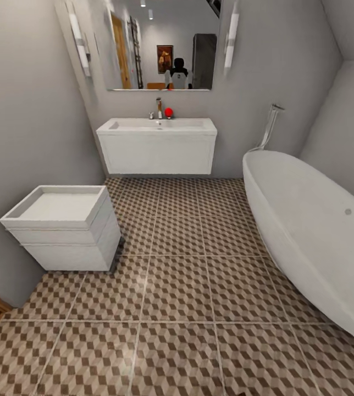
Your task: Take the four mousetraps from the cabinet in the bathroom and place them on the bathroom floor. Make sure all four end up on the same floor surface, and ensure that at least two of them are either under or directly next to the same bathroom sink.
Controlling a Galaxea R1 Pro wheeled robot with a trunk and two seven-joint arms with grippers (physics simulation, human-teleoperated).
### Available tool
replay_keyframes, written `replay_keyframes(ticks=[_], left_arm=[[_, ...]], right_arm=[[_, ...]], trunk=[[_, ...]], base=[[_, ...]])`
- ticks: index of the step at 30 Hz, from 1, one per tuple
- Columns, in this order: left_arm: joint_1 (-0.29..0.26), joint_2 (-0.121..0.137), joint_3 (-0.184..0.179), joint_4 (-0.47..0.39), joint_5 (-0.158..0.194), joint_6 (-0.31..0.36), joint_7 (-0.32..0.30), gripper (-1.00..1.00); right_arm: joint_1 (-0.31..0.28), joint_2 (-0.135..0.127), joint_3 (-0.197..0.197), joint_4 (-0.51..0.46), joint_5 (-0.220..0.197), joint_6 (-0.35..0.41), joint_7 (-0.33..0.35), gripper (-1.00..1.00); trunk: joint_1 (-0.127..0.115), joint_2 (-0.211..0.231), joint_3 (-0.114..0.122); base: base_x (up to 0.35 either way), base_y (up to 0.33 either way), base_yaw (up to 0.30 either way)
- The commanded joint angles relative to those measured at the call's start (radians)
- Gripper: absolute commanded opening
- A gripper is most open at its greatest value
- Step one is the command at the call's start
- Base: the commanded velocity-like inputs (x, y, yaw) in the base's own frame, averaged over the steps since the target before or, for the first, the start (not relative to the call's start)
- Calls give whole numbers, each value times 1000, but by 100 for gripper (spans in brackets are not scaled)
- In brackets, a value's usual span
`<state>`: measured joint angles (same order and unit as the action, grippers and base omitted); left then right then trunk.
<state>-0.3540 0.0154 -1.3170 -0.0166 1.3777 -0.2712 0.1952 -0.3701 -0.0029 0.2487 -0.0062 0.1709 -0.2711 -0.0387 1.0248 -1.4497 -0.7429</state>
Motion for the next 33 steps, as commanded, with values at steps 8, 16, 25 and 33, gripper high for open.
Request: replay_keyframes(ticks=[8,16,25,33], left_arm=[[0,1,-8,-2,1,0,7,-100],[0,1,-8,-2,1,0,6,-100],[0,2,-8,-1,0,0,-8,-100],[0,4,-8,0,-1,1,-42,-100]], right_arm=[[0,0,0,0,10,-2,-4,-100],[0,-2,0,2,11,5,-3,-100],[0,-2,0,2,11,0,-3,-100],[0,-2,0,2,10,0,-3,-100]], trunk=[[0,0,-1],[0,0,-1],[0,0,-1],[0,0,-1]], base=[[134,-31,198],[176,0,9],[239,0,0],[331,0,0]])
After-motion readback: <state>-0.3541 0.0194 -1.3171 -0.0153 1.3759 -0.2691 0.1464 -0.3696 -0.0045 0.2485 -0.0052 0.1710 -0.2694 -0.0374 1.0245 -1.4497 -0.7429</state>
